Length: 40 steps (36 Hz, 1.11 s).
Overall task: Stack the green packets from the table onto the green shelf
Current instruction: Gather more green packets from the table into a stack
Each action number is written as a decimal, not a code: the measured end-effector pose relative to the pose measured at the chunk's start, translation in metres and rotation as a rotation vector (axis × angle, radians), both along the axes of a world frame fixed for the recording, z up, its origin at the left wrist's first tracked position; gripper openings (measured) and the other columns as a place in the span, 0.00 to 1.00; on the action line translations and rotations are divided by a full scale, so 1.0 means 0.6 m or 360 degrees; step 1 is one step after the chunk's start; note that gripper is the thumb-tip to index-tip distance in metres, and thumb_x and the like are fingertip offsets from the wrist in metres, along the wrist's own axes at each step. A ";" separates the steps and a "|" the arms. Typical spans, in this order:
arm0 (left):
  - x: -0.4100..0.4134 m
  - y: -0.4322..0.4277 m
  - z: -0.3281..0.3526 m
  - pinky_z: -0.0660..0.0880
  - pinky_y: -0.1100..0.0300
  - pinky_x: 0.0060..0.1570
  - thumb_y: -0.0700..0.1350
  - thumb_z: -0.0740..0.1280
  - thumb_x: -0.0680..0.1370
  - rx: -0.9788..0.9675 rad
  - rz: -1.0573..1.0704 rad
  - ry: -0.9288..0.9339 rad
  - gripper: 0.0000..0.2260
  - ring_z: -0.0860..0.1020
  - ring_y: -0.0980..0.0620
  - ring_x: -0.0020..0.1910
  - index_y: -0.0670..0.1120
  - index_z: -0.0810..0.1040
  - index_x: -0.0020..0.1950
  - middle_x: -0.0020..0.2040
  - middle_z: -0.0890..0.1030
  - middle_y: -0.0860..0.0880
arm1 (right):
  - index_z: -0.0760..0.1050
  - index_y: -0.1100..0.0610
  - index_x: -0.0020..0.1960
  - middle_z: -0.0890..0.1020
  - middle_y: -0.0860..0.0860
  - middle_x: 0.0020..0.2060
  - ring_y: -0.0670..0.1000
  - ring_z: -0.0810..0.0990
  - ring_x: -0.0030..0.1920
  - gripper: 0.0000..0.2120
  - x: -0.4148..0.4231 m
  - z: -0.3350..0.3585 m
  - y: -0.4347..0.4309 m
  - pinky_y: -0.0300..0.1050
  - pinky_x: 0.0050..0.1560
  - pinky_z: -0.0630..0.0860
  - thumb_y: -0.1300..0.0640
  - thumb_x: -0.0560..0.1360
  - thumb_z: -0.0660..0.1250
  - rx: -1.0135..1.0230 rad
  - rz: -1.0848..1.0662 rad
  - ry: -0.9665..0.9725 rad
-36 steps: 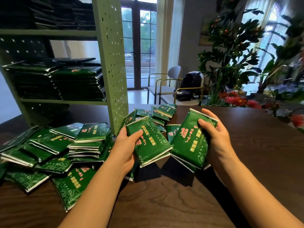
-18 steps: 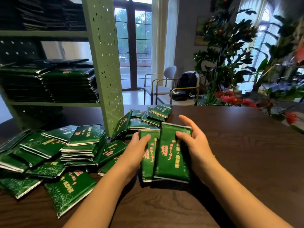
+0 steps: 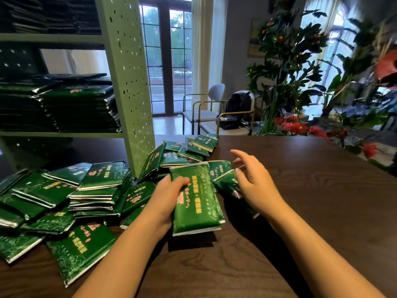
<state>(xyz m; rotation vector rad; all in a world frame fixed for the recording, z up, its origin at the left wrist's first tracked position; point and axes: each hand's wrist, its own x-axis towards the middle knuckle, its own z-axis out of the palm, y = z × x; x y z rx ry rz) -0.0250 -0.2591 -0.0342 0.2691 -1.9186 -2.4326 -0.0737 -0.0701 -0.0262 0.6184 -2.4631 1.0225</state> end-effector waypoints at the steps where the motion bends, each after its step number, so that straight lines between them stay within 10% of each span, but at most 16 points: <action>1: -0.001 -0.004 0.001 0.77 0.59 0.30 0.40 0.62 0.80 0.0054 0.0049 -0.0020 0.03 0.79 0.50 0.27 0.42 0.75 0.50 0.33 0.80 0.46 | 0.67 0.53 0.70 0.75 0.52 0.58 0.53 0.72 0.59 0.19 -0.007 -0.002 0.011 0.49 0.57 0.69 0.60 0.79 0.59 0.0173 -0.0088 -0.0040; 15: -0.013 -0.027 -0.001 0.77 0.37 0.53 0.44 0.63 0.78 0.0310 0.0424 -0.0118 0.18 0.80 0.43 0.39 0.39 0.73 0.66 0.45 0.80 0.40 | 0.62 0.47 0.73 0.64 0.50 0.71 0.56 0.63 0.69 0.34 0.008 0.002 0.007 0.51 0.64 0.67 0.35 0.72 0.65 0.1103 -0.0248 -0.0430; 26: -0.008 -0.014 -0.002 0.76 0.41 0.54 0.41 0.58 0.80 0.0312 0.0182 -0.0293 0.08 0.78 0.40 0.48 0.40 0.75 0.51 0.49 0.79 0.37 | 0.62 0.48 0.73 0.67 0.50 0.70 0.57 0.65 0.68 0.31 0.007 -0.008 0.001 0.51 0.62 0.68 0.37 0.74 0.62 0.0836 -0.0218 -0.0538; 34: -0.007 -0.010 0.000 0.79 0.46 0.47 0.39 0.60 0.81 0.0195 0.0203 -0.0274 0.10 0.80 0.42 0.44 0.38 0.74 0.60 0.54 0.81 0.35 | 0.53 0.49 0.76 0.65 0.56 0.69 0.61 0.67 0.67 0.37 -0.004 -0.015 0.004 0.53 0.64 0.68 0.44 0.74 0.67 0.0714 -0.0291 -0.0638; 40: -0.006 -0.012 -0.003 0.78 0.44 0.49 0.41 0.58 0.82 0.0159 0.0177 -0.0295 0.07 0.79 0.42 0.43 0.42 0.75 0.55 0.49 0.81 0.39 | 0.59 0.51 0.75 0.70 0.57 0.64 0.57 0.72 0.62 0.36 -0.005 -0.001 0.010 0.39 0.53 0.67 0.57 0.72 0.71 0.0251 -0.0187 -0.0608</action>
